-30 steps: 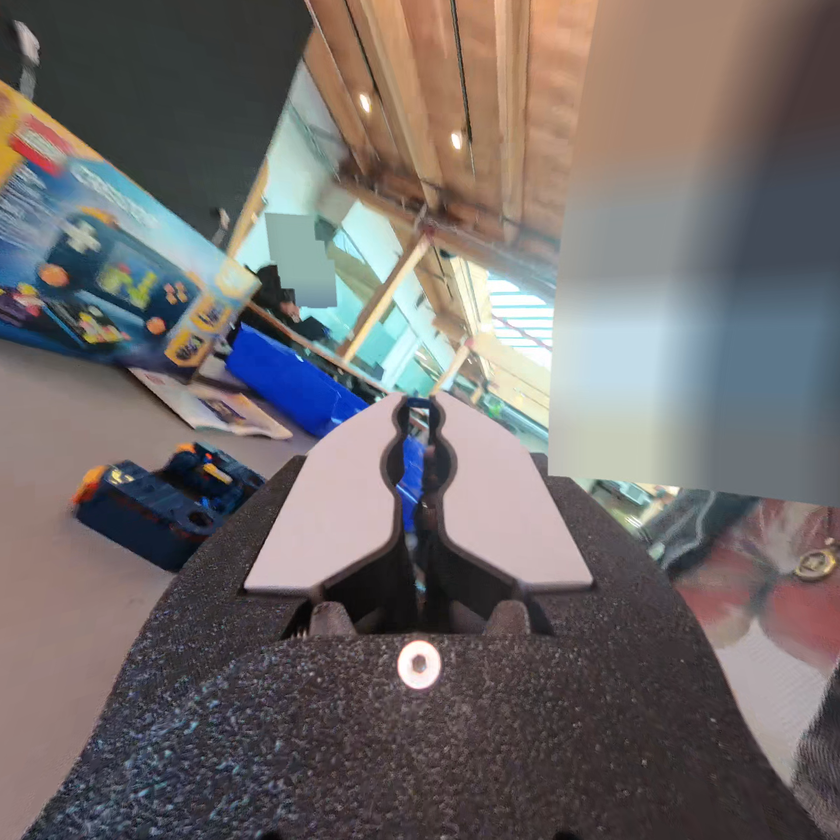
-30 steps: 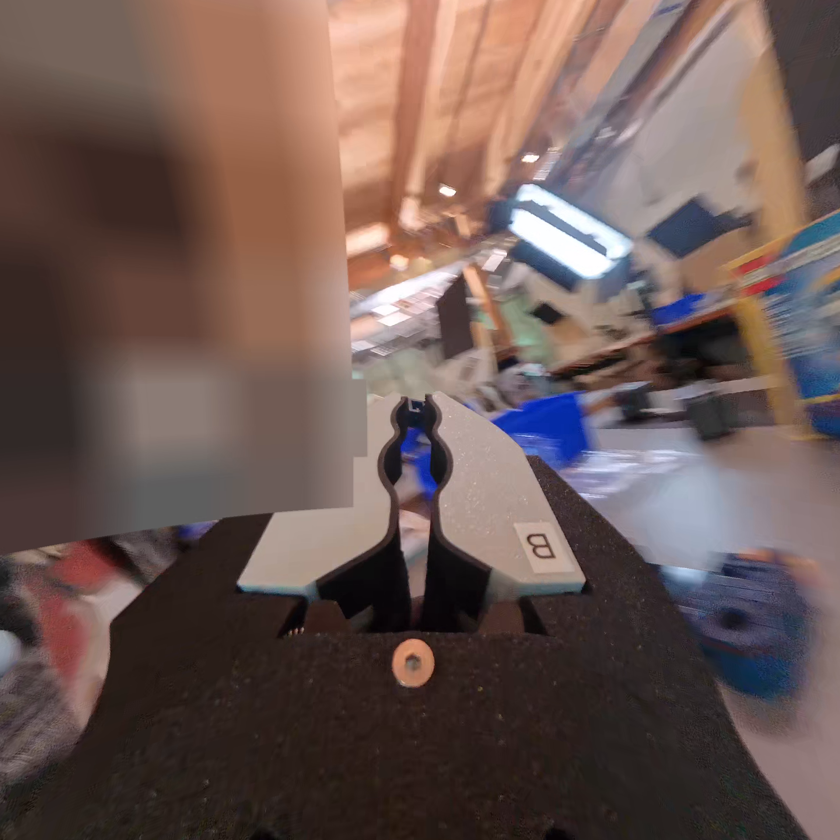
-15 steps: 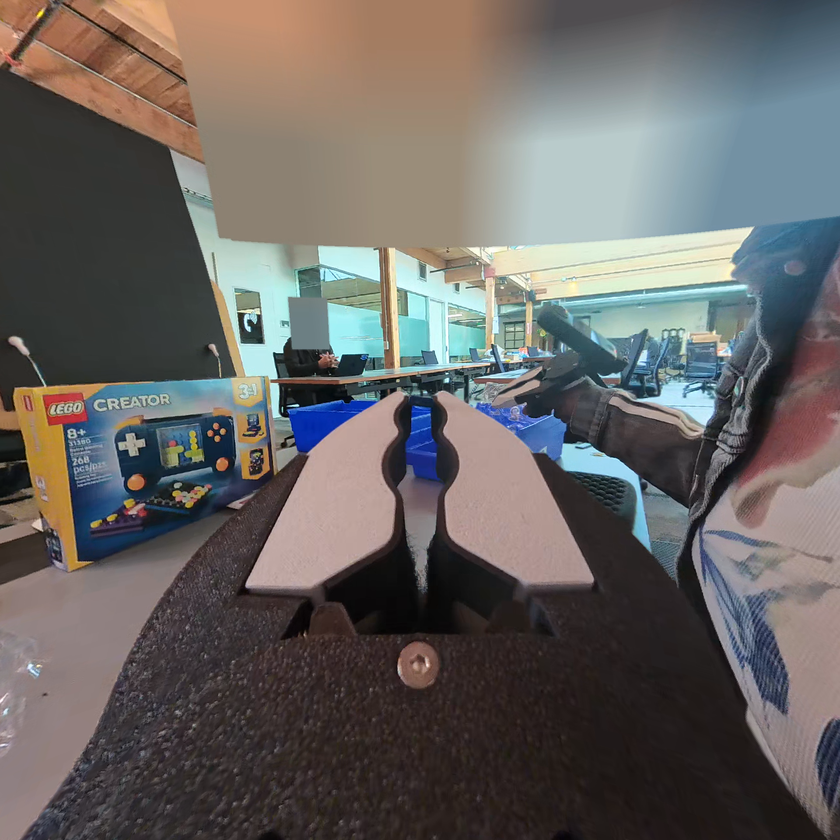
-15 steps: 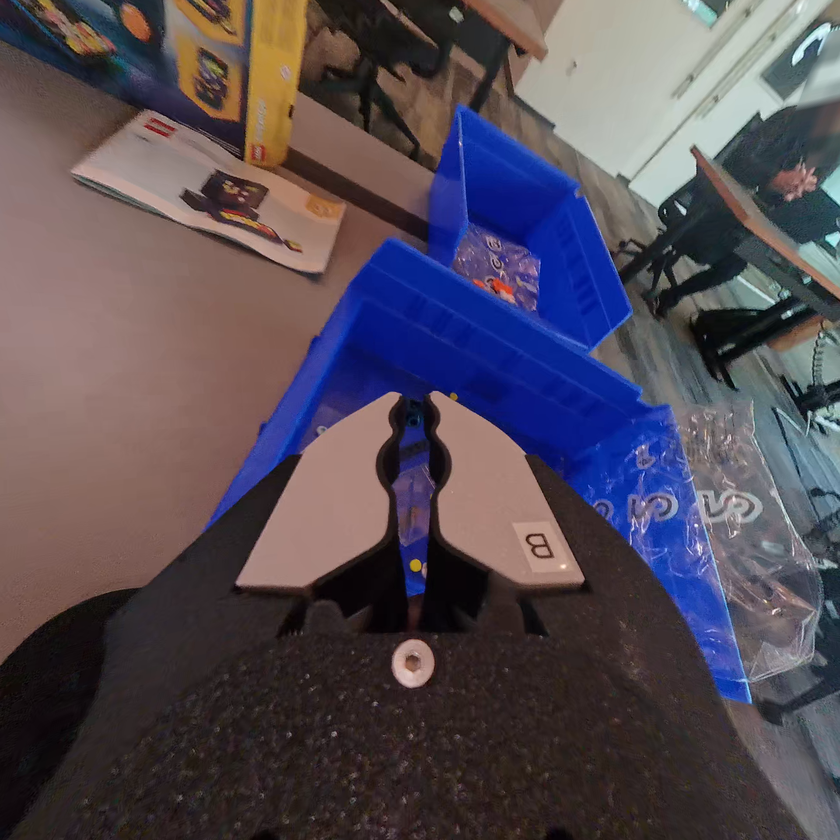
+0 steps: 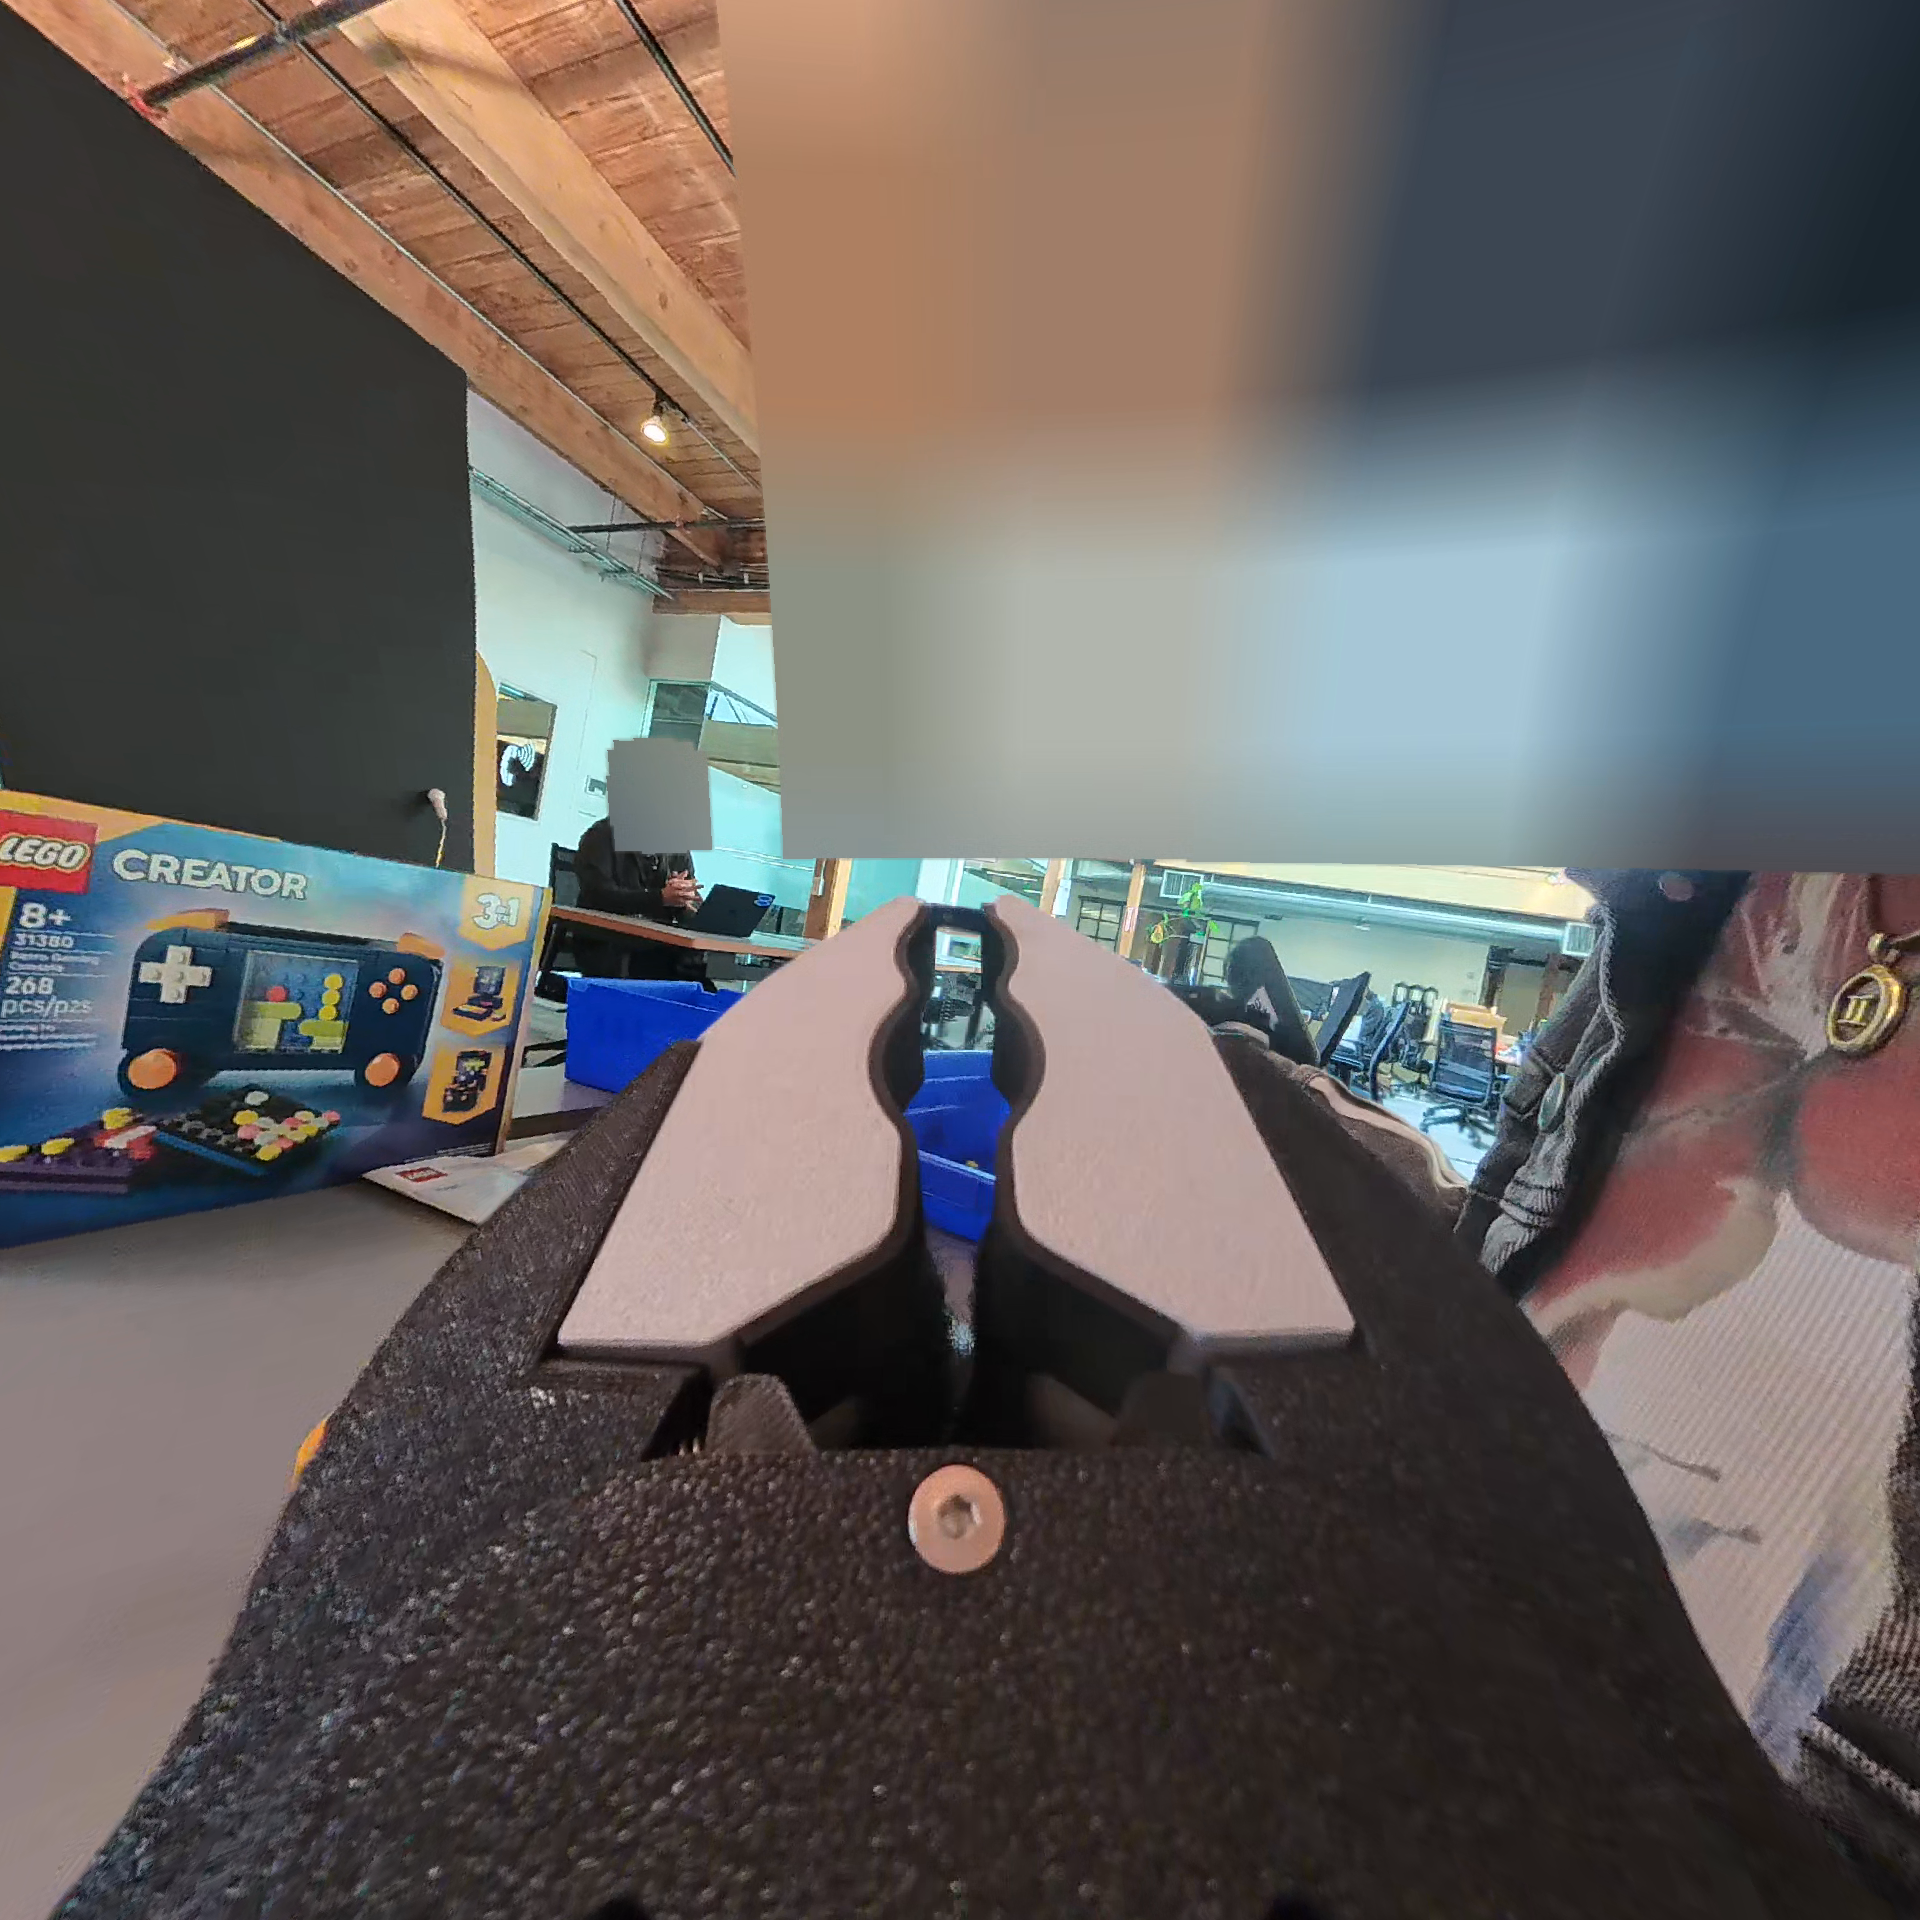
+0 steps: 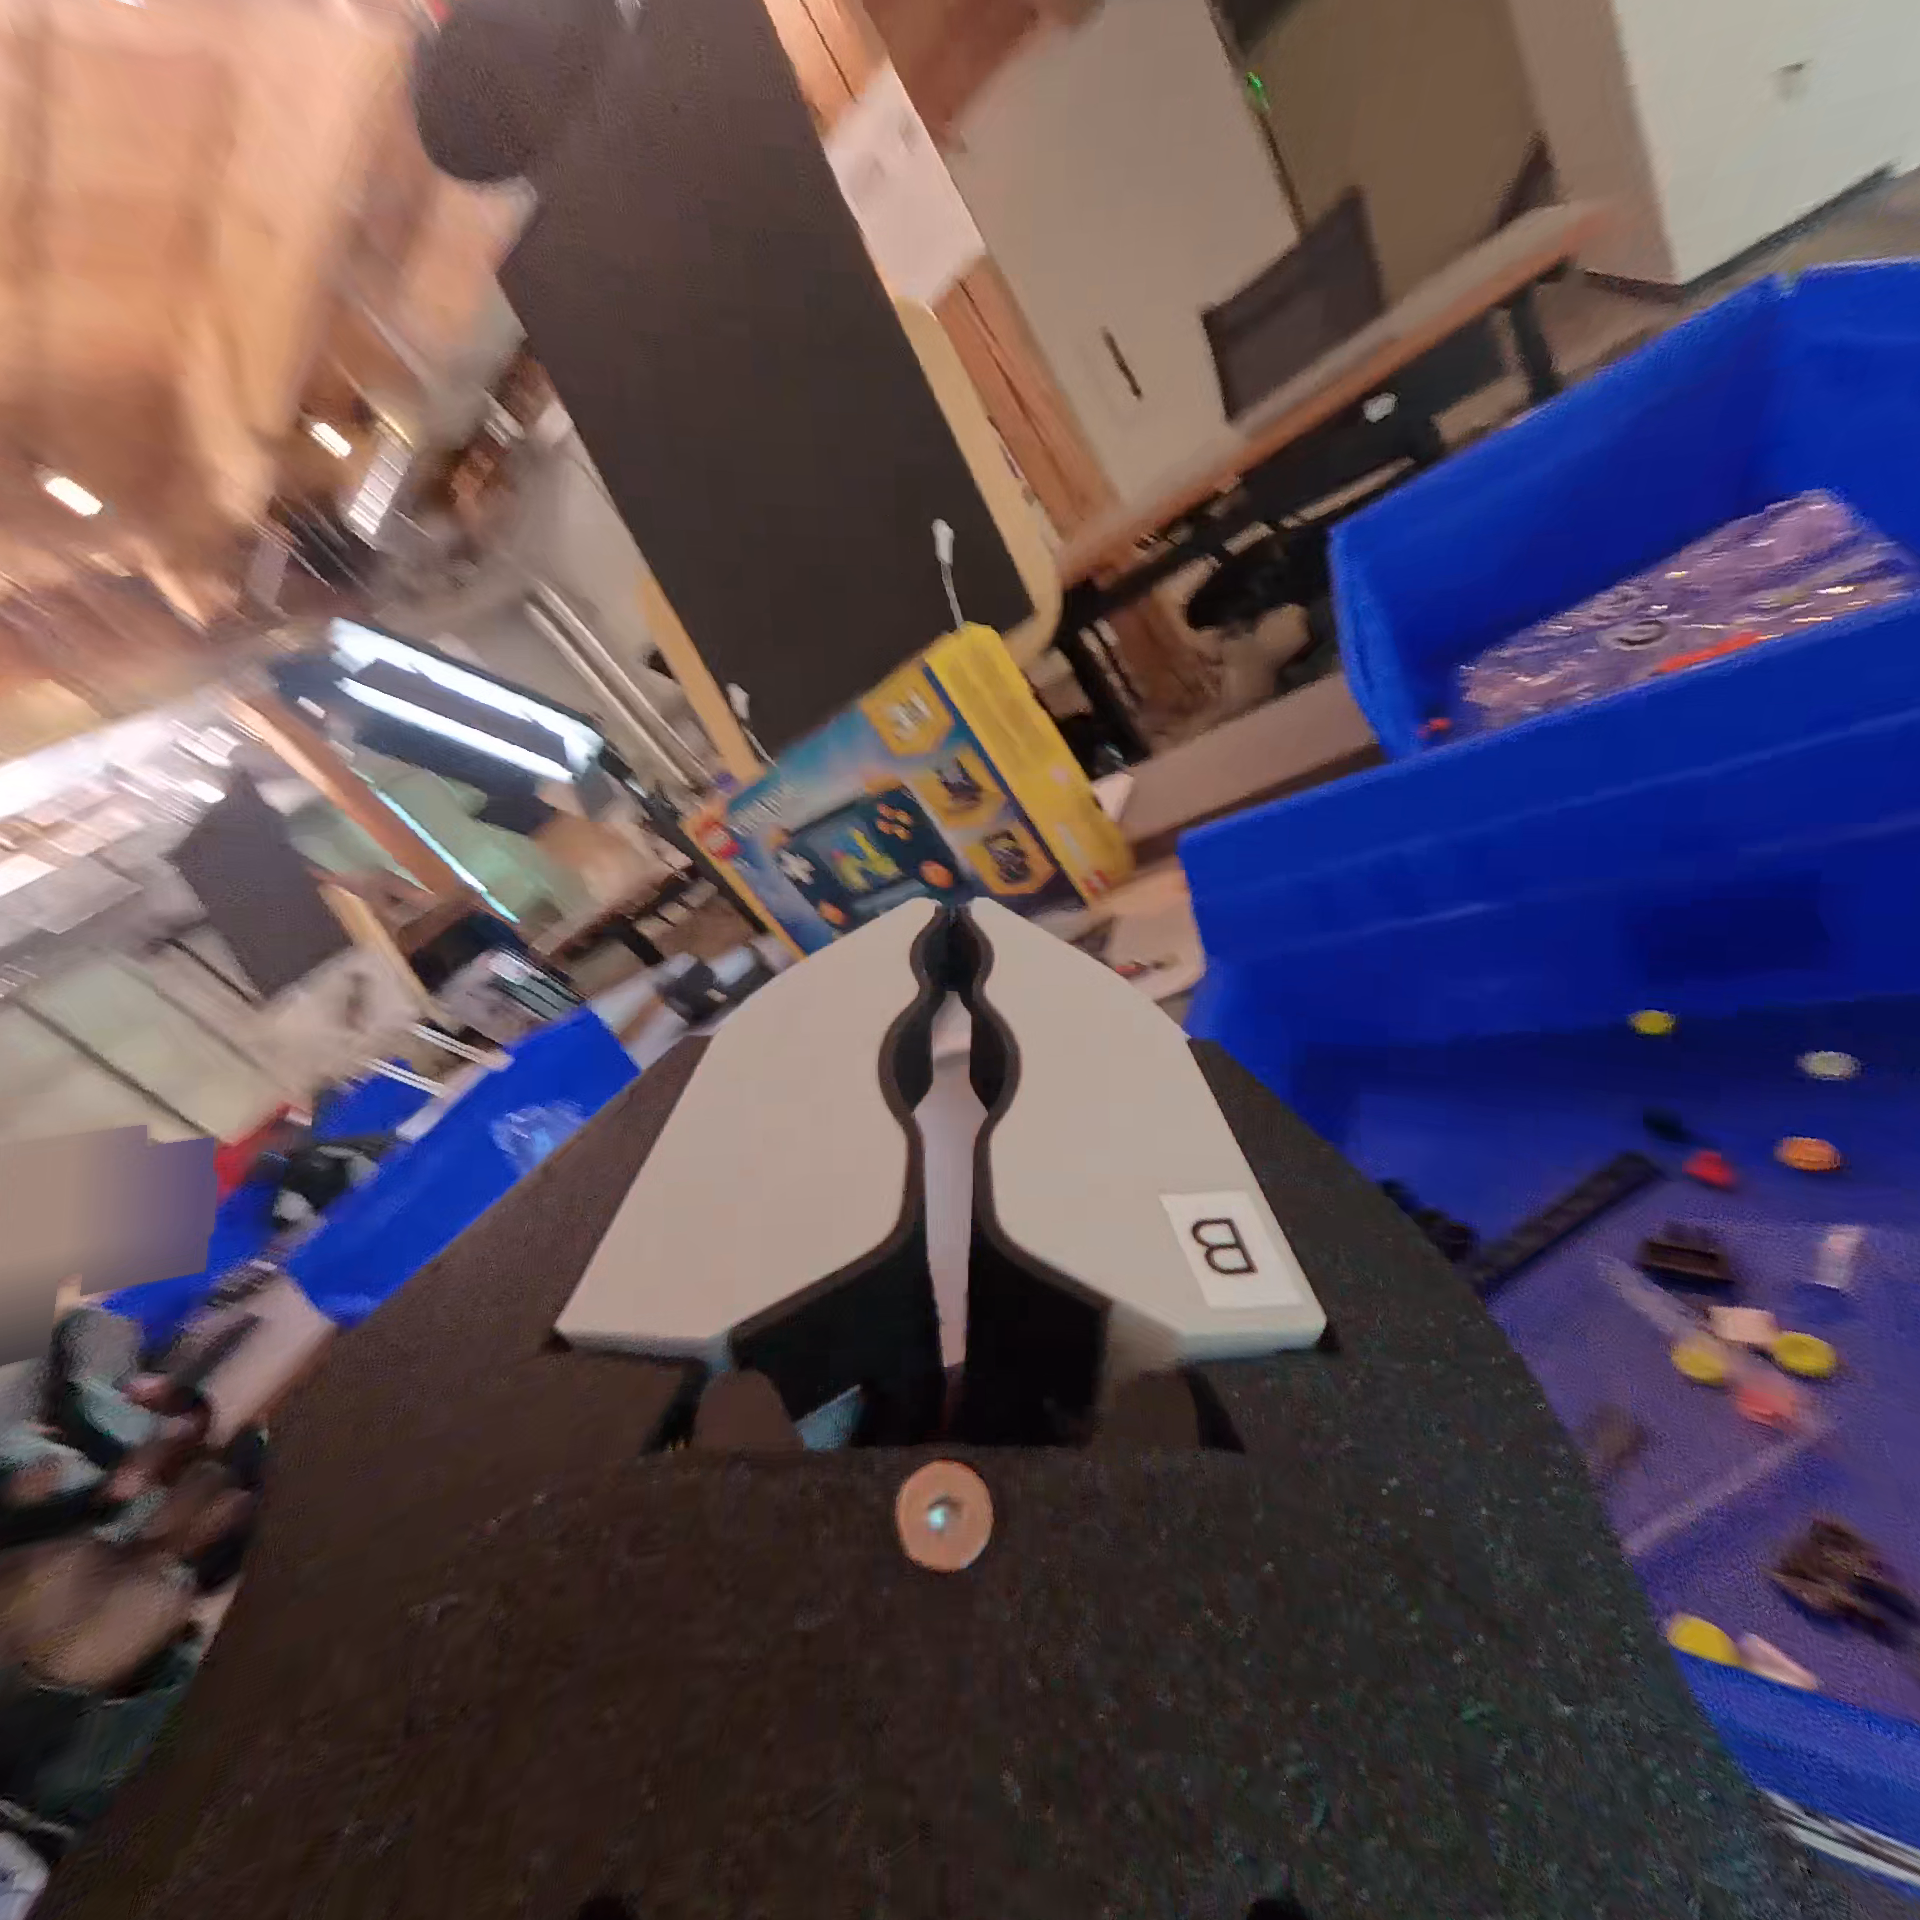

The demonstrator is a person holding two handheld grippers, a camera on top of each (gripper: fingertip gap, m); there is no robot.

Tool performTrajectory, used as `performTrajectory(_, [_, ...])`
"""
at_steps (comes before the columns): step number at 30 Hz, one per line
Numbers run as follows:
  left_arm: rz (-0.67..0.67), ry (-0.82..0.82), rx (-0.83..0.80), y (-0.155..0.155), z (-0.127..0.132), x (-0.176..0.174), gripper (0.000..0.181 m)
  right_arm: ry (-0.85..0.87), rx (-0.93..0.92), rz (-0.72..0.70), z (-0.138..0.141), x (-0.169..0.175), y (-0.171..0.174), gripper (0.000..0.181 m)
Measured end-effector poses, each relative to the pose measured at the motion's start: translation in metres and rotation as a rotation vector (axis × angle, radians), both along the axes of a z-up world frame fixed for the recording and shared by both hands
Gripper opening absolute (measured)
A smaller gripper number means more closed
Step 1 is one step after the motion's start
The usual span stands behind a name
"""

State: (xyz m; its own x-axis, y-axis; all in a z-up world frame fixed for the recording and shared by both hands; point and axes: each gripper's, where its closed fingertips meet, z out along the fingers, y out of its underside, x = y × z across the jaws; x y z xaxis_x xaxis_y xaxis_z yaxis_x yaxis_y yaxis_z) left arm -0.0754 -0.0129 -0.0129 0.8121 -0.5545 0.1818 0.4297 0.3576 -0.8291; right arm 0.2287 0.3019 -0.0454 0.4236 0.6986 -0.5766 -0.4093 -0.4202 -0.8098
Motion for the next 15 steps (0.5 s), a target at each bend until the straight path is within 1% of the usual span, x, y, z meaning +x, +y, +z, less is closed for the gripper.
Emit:
performTrajectory(1, [-0.001, 0.000, -0.006, 0.000, -0.001, 0.000, 0.007, 0.049, -0.009, 0.017, 0.003, 0.000, -0.002, 0.001])
performTrajectory(3, [-0.004, 0.006, -0.018, 0.001, -0.003, 0.002, 0.007, 0.094, -0.015, 0.047, 0.006, 0.000, -0.006, 0.001])
performTrajectory(7, [0.006, 0.036, -0.026, 0.001, -0.004, 0.003, 0.007, 0.002, -0.002, -0.018, -0.002, 0.004, 0.000, 0.000])
performTrajectory(12, [0.005, 0.023, -0.033, 0.000, -0.006, 0.002, 0.007, -0.014, 0.006, -0.041, -0.002, 0.008, 0.001, 0.000])
performTrajectory(15, [0.006, 0.020, -0.037, 0.000, -0.007, 0.003, 0.007, -0.071, 0.006, -0.077, -0.008, 0.012, 0.004, 0.000])
